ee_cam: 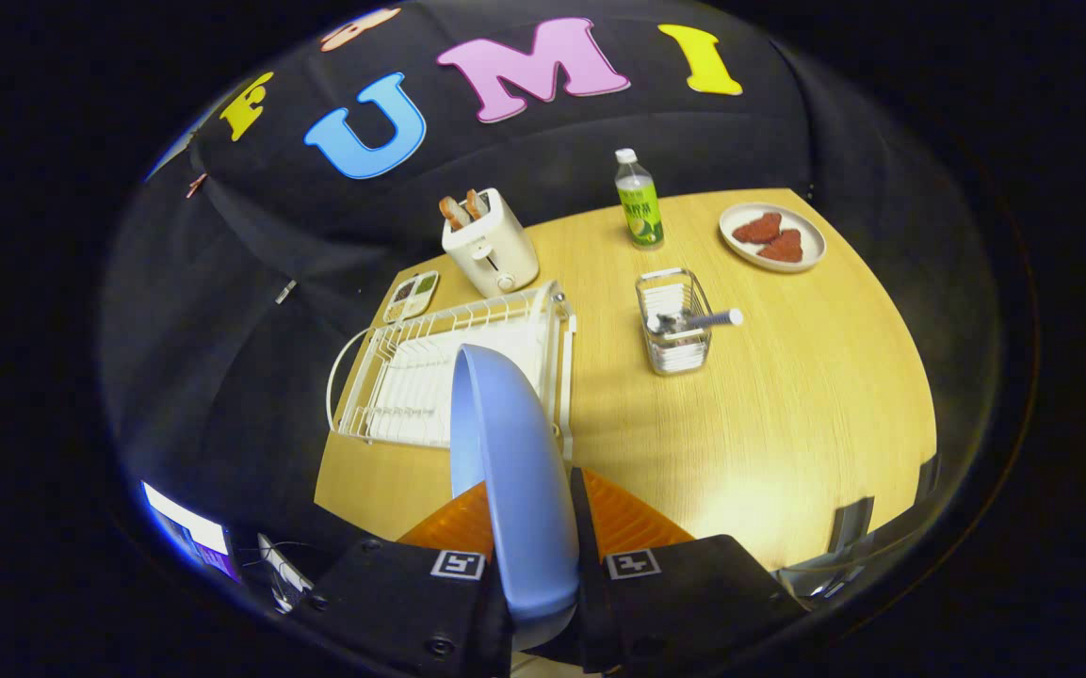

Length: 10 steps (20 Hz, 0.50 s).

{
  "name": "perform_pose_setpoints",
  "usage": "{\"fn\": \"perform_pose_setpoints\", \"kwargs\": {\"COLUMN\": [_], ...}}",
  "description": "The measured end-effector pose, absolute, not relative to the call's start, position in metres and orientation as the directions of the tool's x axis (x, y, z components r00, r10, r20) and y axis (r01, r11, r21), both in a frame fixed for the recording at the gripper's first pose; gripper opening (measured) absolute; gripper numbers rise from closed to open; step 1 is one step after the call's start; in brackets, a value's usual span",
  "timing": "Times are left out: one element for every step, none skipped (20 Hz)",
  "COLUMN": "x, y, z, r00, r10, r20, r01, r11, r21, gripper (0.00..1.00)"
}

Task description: Take the plate from the dish rack, then take the spoon from the basket and place it into the plate.

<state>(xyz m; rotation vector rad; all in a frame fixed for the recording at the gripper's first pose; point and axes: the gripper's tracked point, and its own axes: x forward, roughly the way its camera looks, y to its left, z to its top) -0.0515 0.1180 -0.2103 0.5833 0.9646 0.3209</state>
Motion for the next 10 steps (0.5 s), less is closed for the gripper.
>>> {"fn": "perform_pose_setpoints", "kwargs": {"x": [-0.065,-0.074,-0.081,-0.085,-0.088,-0.087,-0.088,-0.088,-0.089,-0.088], "y": [0.115,0.112,0.109,0.108,0.110,0.112,0.116,0.121,0.127,0.131], "z": [-0.223,-0.238,-0.254,-0.270,-0.286,-0.300,-0.311,-0.320,-0.328,-0.335], "r00": [0.525,0.509,0.498,0.485,0.476,0.469,0.463,0.458,0.449,0.442], "r10": [0.509,0.514,0.516,0.519,0.525,0.536,0.551,0.565,0.583,0.592], "r20": [-0.682,-0.690,-0.697,-0.704,-0.705,-0.701,-0.695,-0.686,-0.677,-0.674], "r01": [0.013,0.028,0.045,0.063,0.078,0.093,0.107,0.122,0.131,0.145], "r11": [0.796,0.791,0.787,0.783,0.774,0.760,0.743,0.725,0.706,0.695], "r21": [0.605,0.611,0.615,0.619,0.629,0.644,0.660,0.678,0.696,0.705], "gripper": [0.32,0.32,0.32,0.32,0.32,0.32,0.32,0.32,0.32,0.32]}}
